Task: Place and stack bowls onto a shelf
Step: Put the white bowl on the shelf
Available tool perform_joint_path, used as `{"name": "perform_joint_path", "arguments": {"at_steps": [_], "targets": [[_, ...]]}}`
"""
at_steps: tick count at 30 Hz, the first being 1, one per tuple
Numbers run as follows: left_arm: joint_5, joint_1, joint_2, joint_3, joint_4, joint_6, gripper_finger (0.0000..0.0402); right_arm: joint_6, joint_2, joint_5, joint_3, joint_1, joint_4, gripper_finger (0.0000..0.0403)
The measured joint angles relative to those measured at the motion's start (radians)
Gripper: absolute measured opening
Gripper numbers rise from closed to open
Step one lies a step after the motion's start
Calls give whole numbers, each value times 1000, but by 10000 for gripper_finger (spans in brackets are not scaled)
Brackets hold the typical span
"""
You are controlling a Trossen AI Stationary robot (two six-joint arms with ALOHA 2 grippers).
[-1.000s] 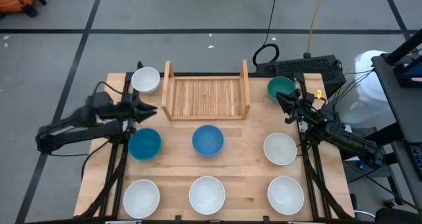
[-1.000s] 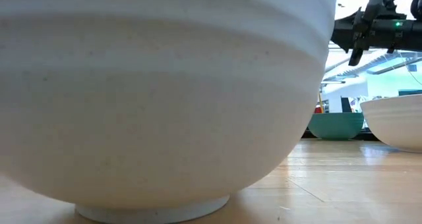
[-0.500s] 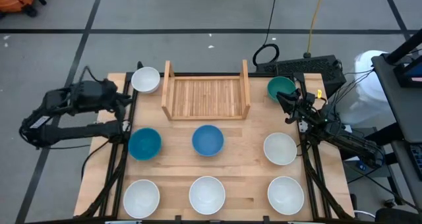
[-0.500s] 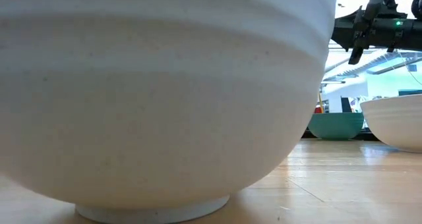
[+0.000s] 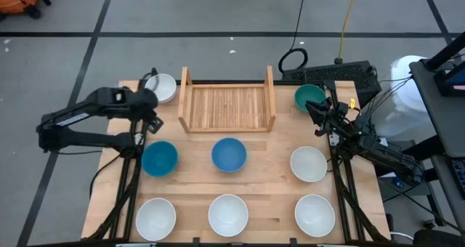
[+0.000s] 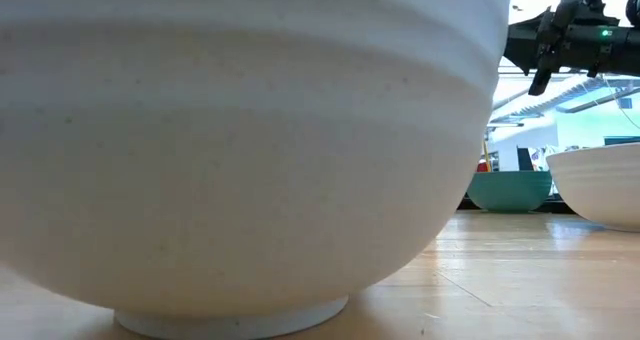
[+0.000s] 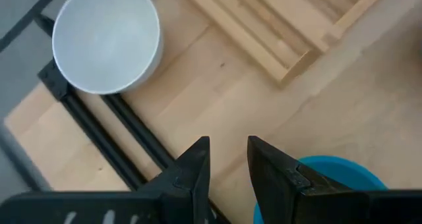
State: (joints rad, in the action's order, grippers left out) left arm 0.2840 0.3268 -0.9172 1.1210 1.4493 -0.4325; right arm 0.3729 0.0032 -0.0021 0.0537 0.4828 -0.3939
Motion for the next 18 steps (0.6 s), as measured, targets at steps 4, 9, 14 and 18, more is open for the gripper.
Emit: {"name": "perform_joint_path", "arguments": {"at_steps": [4, 9, 14, 18], "targets": [[6, 60, -67, 0, 5, -108, 108, 4, 0, 0, 0, 0, 0, 77], [12, 168, -116, 0, -2, -165, 108, 7, 0, 0, 0, 0, -4, 77], [46, 313, -144, 0, -5, -181, 108, 7, 0, 1, 0, 0, -33, 77], [45, 459, -171, 0, -11, -205, 108, 7, 0, 1, 0, 0, -48, 77]]}}
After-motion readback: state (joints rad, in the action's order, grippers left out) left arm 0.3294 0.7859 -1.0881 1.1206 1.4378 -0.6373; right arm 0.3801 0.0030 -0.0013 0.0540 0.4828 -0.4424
